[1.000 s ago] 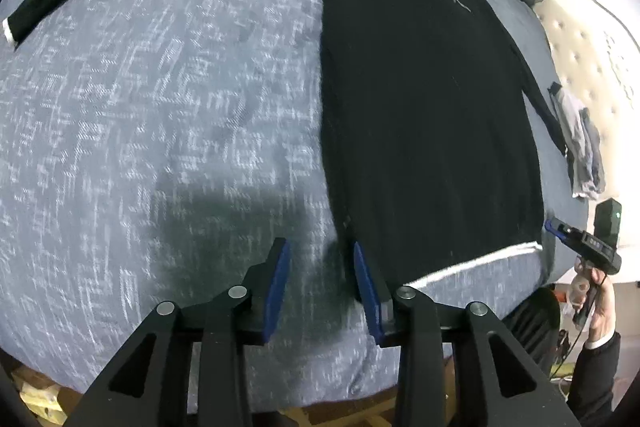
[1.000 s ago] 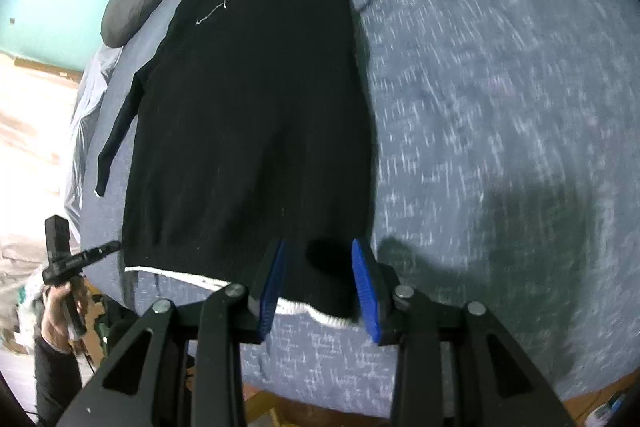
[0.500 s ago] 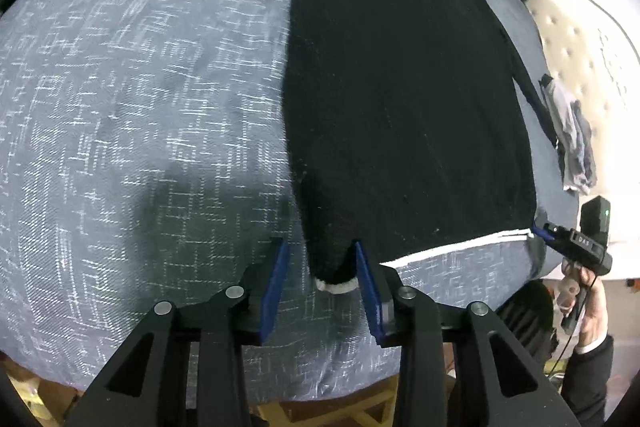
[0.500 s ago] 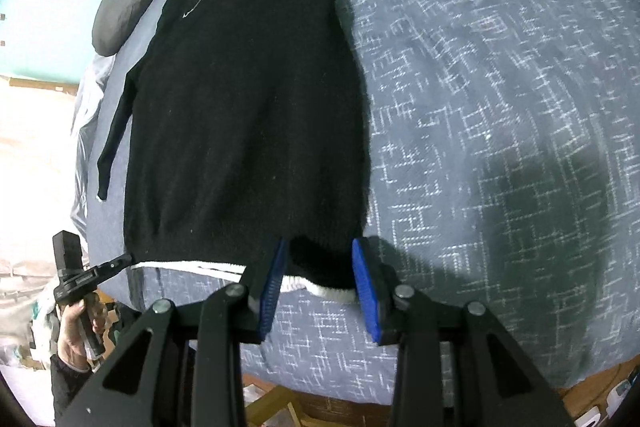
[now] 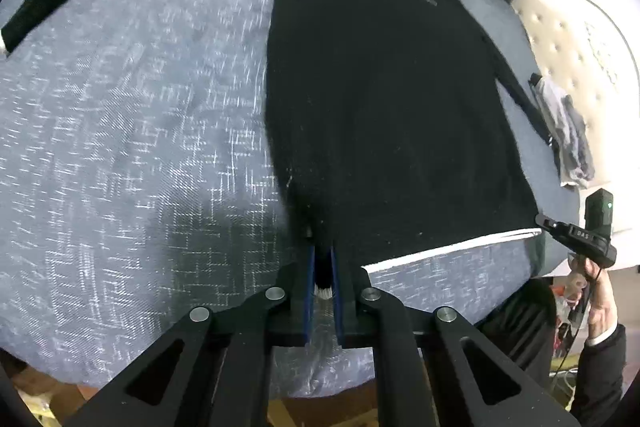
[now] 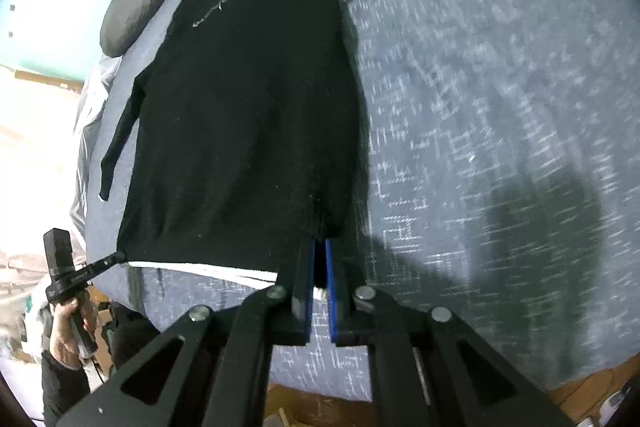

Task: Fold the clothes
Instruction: 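Close both tools on the white-trimmed hoodie hem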

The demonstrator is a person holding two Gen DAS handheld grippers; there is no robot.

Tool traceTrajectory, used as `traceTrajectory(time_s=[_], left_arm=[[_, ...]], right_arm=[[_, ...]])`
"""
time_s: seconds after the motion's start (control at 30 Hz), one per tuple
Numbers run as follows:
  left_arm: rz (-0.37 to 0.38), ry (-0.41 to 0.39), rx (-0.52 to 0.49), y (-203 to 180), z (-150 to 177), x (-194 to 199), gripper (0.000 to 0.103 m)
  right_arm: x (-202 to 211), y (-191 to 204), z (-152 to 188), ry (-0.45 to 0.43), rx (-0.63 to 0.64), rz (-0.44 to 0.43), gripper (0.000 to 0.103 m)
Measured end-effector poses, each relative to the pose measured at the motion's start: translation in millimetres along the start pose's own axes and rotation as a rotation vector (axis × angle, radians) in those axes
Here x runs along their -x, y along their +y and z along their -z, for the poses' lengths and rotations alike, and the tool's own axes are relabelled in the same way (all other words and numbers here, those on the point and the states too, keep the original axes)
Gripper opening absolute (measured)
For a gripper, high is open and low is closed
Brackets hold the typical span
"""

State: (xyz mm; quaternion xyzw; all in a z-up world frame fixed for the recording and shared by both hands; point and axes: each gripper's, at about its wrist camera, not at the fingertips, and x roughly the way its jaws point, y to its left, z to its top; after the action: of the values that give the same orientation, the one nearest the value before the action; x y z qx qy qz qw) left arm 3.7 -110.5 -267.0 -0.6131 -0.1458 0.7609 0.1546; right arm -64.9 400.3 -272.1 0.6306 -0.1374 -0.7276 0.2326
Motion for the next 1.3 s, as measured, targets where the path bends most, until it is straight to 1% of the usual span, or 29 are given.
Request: traceTrajectory(time_s=[0.2, 0.27, 0.4, 0.47, 0.53, 0.57, 0.63, 0.73, 0.8, 0.93, 1.0, 1.03, 1.07, 1.1, 1.13, 1.17, 1.3], left_arm=[[0.014, -0.024, -0.033, -14, 4, 25, 0.007], [0.016, -0.030, -0.051, -15, 9, 35, 0.007], [0.017, -0.030, -0.079, -18, 15, 48, 0.007], [0.010, -0.025, -0.087, -17, 18, 47, 0.007], [0.005, -0.014, -0.084, -7, 19, 47, 0.006], [0.001, -0.009, -0.081, -2, 19, 45, 0.006], [-0.003, 0.005, -0.070, 5, 16, 33, 0.006], [-0.017, 0.020, -0.058, 13, 18, 22, 0.006], [-0.025, 0.028, -0.047, 19, 17, 16, 0.006], [-0.018, 0.040, -0.023, 26, 19, 8, 0.006], [-0.019, 0.044, -0.023, 27, 19, 6, 0.006], [-0.017, 0.045, -0.024, 27, 20, 5, 0.006], [-0.015, 0.044, -0.023, 27, 20, 5, 0.006], [-0.014, 0.043, -0.024, 26, 20, 6, 0.006], [-0.013, 0.042, -0.024, 25, 21, 8, 0.006], [-0.012, 0.042, -0.026, 25, 21, 9, 0.006], [-0.016, 0.037, -0.037, 22, 20, 13, 0.006]], right_arm=[[27, 7, -1, -0.015, 0.043, -0.004, 0.004], [30, 18, 1, -0.012, 0.071, -0.003, 0.004], [37, 23, 8, -0.001, 0.108, 0.012, 0.003], [37, 24, 12, 0.011, 0.122, 0.021, 0.003], [37, 24, 16, 0.023, 0.135, 0.031, 0.003], [37, 24, 18, 0.029, 0.142, 0.036, 0.000], [37, 24, 22, 0.041, 0.155, 0.046, 0.000], [30, 12, 23, 0.045, 0.119, 0.053, 0.000], [26, 7, 20, 0.031, 0.100, 0.058, 0.000], [24, 1, 15, 0.028, 0.055, 0.020, 0.001], [18, 1, 12, 0.041, 0.049, 0.040, 0.002], [15, 2, 11, 0.050, 0.049, 0.052, 0.004], [11, 2, 10, 0.058, 0.050, 0.062, 0.013], [7, 2, 9, 0.062, 0.047, 0.063, 0.033], [3, 2, 8, 0.065, 0.043, 0.064, 0.043], [-2, 1, 8, 0.071, 0.029, 0.061, 0.049], [-21, 3, 6, 0.090, 0.011, 0.053, 0.049]])
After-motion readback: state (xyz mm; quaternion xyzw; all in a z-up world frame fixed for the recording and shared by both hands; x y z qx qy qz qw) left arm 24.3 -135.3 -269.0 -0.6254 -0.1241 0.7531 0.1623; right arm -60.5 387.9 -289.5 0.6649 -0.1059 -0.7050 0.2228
